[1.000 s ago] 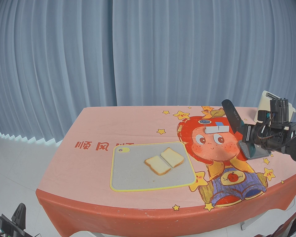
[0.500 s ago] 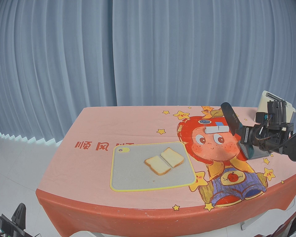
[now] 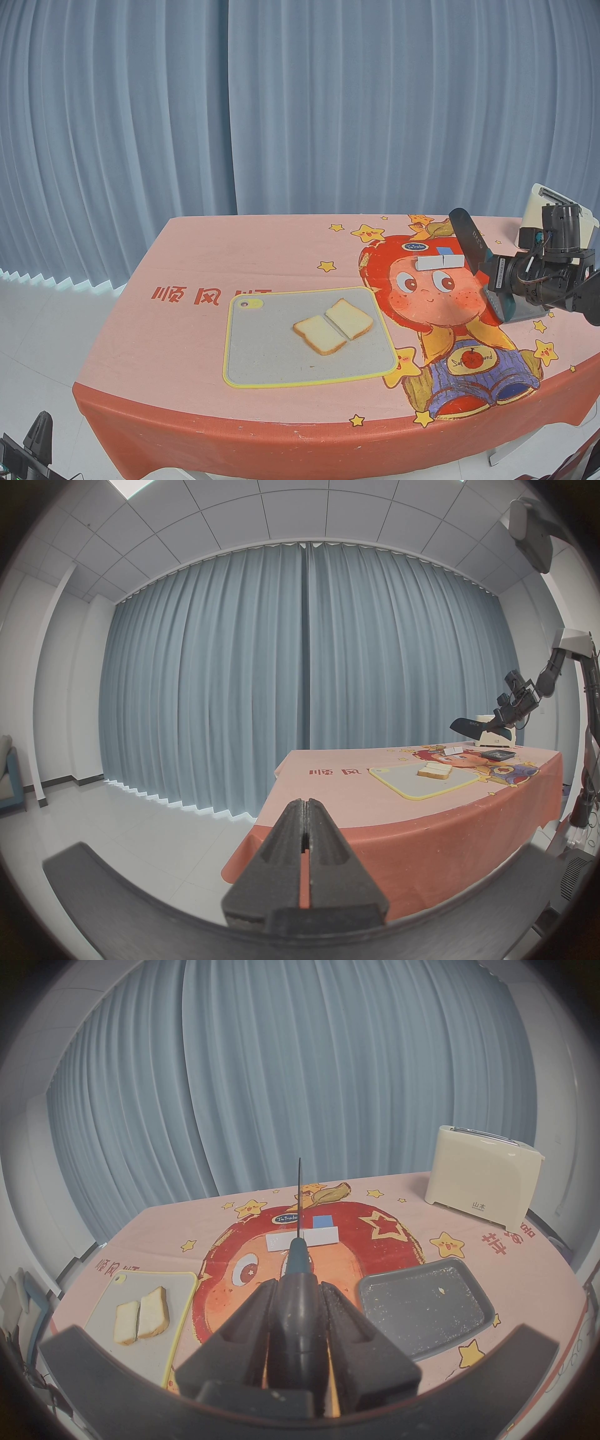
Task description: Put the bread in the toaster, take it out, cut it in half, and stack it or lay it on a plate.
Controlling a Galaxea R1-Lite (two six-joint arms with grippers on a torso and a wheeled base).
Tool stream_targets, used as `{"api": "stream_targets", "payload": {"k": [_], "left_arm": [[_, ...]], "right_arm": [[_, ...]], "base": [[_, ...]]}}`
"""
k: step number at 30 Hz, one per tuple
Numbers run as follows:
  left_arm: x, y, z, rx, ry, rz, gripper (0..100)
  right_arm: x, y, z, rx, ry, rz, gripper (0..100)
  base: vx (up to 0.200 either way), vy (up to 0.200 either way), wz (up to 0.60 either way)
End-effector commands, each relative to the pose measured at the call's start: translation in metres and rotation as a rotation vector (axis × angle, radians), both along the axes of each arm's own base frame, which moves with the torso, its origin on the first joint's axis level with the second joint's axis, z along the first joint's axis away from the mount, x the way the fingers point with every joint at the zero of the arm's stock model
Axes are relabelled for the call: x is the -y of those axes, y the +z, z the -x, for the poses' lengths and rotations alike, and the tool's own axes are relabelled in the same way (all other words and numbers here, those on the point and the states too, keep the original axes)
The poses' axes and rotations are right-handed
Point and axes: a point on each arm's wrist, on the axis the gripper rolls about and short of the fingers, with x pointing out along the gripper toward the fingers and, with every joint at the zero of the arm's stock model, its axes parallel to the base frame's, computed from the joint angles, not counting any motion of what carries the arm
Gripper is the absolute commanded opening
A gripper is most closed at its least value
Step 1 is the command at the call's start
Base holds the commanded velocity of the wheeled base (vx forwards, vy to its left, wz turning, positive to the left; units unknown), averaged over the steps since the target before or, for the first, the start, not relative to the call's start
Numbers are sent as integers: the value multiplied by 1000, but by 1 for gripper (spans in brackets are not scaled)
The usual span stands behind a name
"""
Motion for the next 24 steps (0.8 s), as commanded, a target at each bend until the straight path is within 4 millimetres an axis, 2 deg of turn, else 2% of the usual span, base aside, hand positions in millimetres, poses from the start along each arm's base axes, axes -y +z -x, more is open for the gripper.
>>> {"api": "stream_targets", "payload": {"k": [1,10,24], "left_arm": [[0,-5,0,-1,0,0,0],[0,-5,0,-1,0,0,0],[0,-5,0,-1,0,0,0]], "right_arm": [[0,-2,-1,-6,-1,3,0],[-1,-9,-2,-31,3,10,0],[-5,-34,-16,-115,5,29,0]], "base": [[0,0,0],[0,0,0],[0,0,0]]}}
